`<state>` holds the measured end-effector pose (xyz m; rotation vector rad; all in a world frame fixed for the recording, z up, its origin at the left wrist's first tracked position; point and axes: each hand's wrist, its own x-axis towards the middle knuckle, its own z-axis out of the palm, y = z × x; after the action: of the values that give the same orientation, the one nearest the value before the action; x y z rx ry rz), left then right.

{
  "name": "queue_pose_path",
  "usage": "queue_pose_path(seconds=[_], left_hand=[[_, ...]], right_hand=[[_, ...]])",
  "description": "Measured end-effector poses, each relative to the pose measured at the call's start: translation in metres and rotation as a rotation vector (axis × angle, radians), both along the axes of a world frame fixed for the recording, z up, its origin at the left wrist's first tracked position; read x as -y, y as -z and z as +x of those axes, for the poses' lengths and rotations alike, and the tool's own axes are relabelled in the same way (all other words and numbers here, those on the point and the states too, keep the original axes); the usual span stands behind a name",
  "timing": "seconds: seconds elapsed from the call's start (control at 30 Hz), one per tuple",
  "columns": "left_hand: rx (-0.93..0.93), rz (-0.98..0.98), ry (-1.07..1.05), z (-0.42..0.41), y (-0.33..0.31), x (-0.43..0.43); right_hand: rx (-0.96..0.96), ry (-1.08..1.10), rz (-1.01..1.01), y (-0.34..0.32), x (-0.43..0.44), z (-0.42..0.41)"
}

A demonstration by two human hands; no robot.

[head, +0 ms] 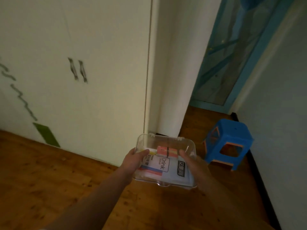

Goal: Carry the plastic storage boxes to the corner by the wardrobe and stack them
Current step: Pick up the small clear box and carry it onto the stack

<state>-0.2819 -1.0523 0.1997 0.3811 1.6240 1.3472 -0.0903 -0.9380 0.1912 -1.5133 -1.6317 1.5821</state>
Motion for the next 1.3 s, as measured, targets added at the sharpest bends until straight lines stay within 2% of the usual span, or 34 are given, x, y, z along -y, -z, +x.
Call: queue_pose_path(seconds=[0.4, 0.67, 1.03, 1.3], left_hand=[[-0.011, -0.030, -0.343, -0.089, 0.015, 0.010], [-0.010, -0.019, -0.538, -0.128, 0.017, 0.010], [-0.025, -0.061, -0.814, -0.203, 0.021, 0.046], [0.027, -0.015, -0.925, -0.305, 0.025, 0.076]], right_hand=[[-0.051, -0.296, -0.124, 0.017, -0.047, -0.136], [0.020, -0.462, -0.076, 0.030, -0.075, -0.219], [0.020, -0.711, -0.044, 0.029, -0.058, -0.348], [0.026, -0.822, -0.030, 0.023, -0.035, -0.476]])
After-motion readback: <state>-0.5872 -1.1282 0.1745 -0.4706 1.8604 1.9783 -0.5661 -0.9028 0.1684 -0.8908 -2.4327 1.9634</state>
